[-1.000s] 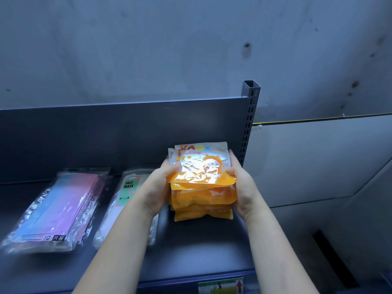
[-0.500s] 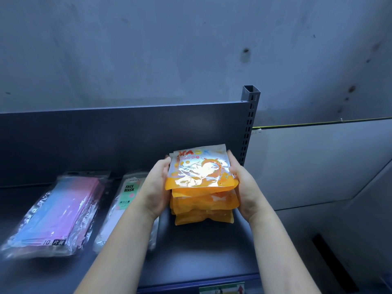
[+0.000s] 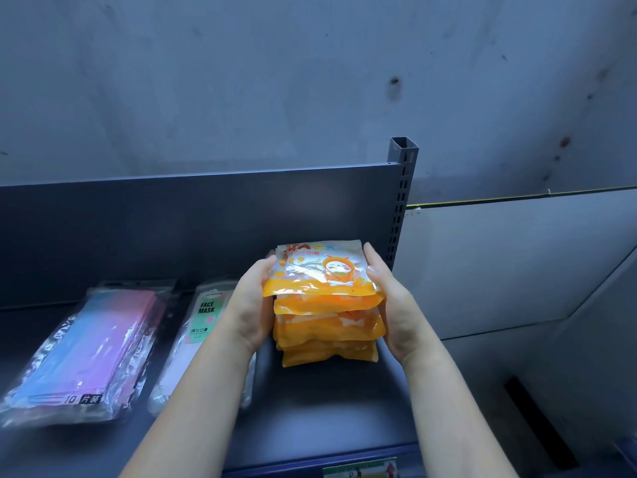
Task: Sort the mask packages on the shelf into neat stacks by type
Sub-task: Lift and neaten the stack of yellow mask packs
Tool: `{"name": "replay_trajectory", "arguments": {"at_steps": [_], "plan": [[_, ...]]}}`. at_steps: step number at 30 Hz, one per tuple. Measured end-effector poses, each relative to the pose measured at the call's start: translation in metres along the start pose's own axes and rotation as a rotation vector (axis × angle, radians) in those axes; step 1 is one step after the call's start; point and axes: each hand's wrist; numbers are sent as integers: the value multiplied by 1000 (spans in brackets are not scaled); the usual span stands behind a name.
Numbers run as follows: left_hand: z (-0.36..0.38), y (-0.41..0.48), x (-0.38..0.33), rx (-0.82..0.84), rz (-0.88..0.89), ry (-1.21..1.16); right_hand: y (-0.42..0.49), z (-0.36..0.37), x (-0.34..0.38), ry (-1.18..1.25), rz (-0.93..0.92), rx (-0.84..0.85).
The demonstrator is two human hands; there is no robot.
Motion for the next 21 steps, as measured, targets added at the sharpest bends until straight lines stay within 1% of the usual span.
{"name": "replay_trajectory", "arguments": {"at_steps": [8, 11, 15, 17, 21], "plan": [[-7, 2, 0, -2, 28, 44, -3, 5, 1, 4, -48, 30], [-6, 0, 2, -19, 28, 13, 0, 3, -2, 83, -63, -26], [-4, -2, 6, -47, 2, 13, 5, 1, -7, 119, 37, -125], [-2, -4, 10, -37, -28, 21, 5, 5, -7, 170, 115, -112], [-1, -5, 12, -18, -73, 30, 5, 6, -16, 203, 158, -142]]}}
Point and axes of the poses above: each hand's wrist, its own y-axis towards the middle knuckle, its own z-axis out of the palm, x = y × z, and after that the axes turned 5 degrees about -z, right-handed
